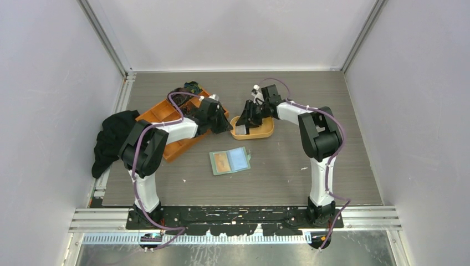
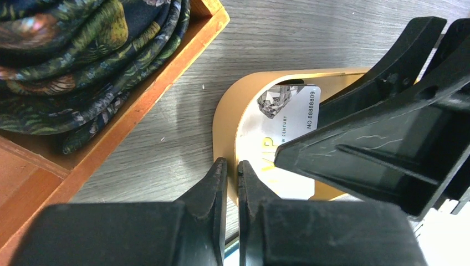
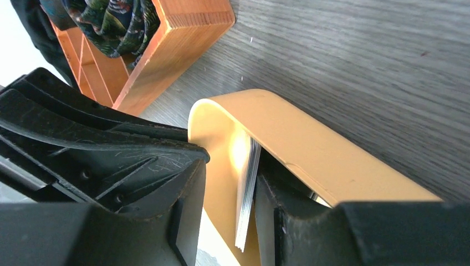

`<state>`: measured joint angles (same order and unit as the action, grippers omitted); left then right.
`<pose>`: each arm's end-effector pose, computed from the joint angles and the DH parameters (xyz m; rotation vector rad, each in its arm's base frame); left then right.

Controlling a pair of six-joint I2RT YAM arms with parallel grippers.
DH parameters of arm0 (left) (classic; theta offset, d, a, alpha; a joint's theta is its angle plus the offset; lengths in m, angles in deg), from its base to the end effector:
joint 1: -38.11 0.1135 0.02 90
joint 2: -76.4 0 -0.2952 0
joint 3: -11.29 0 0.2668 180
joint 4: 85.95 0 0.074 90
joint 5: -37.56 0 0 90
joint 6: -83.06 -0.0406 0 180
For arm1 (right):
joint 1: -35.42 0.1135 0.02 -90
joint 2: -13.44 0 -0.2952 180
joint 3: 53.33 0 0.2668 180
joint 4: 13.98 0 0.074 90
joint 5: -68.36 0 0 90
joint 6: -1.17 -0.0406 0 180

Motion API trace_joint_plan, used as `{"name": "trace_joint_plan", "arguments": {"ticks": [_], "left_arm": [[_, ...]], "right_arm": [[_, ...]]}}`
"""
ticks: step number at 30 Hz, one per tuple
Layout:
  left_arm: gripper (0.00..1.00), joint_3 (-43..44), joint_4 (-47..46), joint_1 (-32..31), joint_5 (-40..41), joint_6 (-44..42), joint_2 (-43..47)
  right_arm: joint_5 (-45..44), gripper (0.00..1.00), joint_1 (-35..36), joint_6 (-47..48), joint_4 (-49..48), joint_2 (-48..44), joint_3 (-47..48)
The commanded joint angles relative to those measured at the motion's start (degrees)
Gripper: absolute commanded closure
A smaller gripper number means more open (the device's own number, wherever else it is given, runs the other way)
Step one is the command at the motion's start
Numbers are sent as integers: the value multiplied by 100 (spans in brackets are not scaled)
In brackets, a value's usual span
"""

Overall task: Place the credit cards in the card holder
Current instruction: Pick up the credit card from the storage box.

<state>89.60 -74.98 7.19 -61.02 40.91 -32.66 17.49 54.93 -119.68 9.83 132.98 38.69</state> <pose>0.3665 -0.2266 0.1801 -0.2792 2.4354 -0.8387 0.4326 0.1805 0.1647 -0.0647 2.5764 1.2043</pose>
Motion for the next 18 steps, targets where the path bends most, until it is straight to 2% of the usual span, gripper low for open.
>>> {"name": "trace_joint_plan", "arguments": {"ticks": [1,5,12,18], "left_arm": [[98,62,-50,-110,-144,104,279],[97,58,-61,-164,-144,134,315],[82,-24,-50,-163,-16,130,585],[75,-67,21,-163,99,48,852]], "right_arm": [[-152,59,87,371,297,42,261],[-300,60,97,654,588,42,394],[-82,65,35,738,692,-12,457],[363,66,-131,617,684,-30,463]]}}
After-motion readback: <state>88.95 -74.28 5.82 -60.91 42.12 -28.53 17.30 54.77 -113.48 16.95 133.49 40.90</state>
